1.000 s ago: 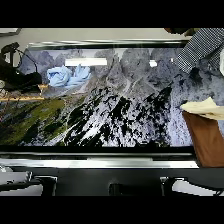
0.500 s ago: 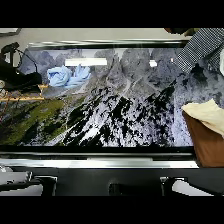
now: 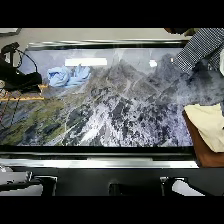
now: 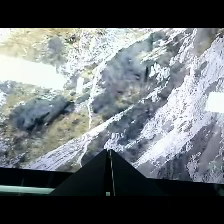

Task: Fold the clothes and pants, and hang the long-sleeved shirts on hangers.

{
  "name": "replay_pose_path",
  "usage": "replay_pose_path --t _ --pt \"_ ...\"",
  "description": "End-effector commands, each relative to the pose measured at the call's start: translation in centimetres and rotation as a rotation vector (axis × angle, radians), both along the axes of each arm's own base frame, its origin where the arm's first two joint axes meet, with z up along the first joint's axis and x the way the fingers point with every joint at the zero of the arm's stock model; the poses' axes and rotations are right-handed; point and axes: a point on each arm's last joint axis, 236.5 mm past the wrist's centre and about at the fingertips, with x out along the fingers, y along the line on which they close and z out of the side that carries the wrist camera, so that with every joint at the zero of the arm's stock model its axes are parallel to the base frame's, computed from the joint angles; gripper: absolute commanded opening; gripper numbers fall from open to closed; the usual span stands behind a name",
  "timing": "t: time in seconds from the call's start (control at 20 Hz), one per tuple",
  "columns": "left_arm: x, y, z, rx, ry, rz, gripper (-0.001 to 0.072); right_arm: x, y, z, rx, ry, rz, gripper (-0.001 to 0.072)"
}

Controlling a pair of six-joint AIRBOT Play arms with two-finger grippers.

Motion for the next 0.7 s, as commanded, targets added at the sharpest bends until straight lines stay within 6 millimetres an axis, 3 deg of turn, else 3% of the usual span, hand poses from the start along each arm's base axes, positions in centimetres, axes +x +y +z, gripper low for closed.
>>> replay_pose_path --t 0.0,0.3,0.65 --pt "0.0 0.0 0.0 0.000 0.000 0.001 0.0015 -1.7 -0.3 -1.3 0.004 0.077 0.063 0.0024" --pt "0.0 0.0 0.0 0.000 0.000 0.001 0.0015 -3.4 0.1 -2.8 0.027 0.150 0.099 0.0025" --pt "0.0 0.0 0.0 0.000 -0.001 0.001 0.0015 -3.1 -1.4 -2.7 -0.018 0.155 0.165 0.0025"
